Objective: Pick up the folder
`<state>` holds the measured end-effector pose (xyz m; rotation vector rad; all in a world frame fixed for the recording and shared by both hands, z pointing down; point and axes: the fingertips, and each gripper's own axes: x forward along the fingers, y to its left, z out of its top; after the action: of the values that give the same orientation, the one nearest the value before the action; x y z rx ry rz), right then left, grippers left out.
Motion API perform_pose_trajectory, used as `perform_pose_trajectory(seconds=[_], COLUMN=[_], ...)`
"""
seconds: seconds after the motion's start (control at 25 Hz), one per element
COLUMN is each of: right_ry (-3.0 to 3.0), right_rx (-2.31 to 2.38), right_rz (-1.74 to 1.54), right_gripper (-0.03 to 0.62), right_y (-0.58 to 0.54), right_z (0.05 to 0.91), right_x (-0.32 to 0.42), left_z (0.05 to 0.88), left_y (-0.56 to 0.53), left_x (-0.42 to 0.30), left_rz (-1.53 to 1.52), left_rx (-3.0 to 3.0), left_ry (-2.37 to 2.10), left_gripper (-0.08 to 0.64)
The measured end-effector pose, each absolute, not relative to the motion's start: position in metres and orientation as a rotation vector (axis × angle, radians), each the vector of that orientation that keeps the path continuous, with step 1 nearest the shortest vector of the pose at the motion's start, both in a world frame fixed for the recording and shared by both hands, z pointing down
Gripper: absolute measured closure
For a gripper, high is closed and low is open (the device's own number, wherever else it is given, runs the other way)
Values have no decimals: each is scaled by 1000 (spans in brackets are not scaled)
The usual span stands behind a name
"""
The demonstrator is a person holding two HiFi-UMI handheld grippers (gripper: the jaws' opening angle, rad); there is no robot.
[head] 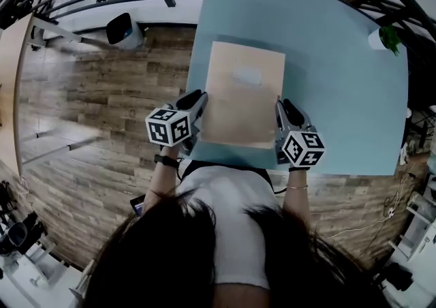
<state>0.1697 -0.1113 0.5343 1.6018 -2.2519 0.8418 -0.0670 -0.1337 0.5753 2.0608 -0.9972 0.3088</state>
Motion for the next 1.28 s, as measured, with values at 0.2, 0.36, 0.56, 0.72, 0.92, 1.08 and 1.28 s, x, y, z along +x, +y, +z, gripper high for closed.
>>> perform_pose_trajectory(seconds=[0.2, 0.36, 0.56, 0.72, 0.92, 1.08, 1.28], right_ry=[-2250, -2267, -2279, -2280, -2273, -2256, -2237], right_rx=[1617, 1606, 1596, 1592, 1594, 1578, 1485], right_rz=[901, 964, 998, 1011, 1037, 1084, 1226], right_gripper=[525, 526, 525, 525, 525, 492, 390], right_y=[-110, -106, -105, -105, -104, -103, -98], right_z=[543, 547, 550, 551, 555, 559, 578], right_x=[172, 169, 168, 168, 171, 175, 174], left_z=[587, 597, 606, 609, 612, 612, 612], left_y=[-127, -119, -117, -120, -120, -120, -121], left_x=[-62, -56, -59, -63, -65, -66, -67], left_rz=[306, 357, 396, 434, 413, 392, 383], left_rx=[2026, 2019, 2007, 1985, 1972, 1964, 1959], left_ry=[-943, -916, -964, -984, -988, -983, -983], left_gripper=[435, 408, 408, 388, 389, 390, 390])
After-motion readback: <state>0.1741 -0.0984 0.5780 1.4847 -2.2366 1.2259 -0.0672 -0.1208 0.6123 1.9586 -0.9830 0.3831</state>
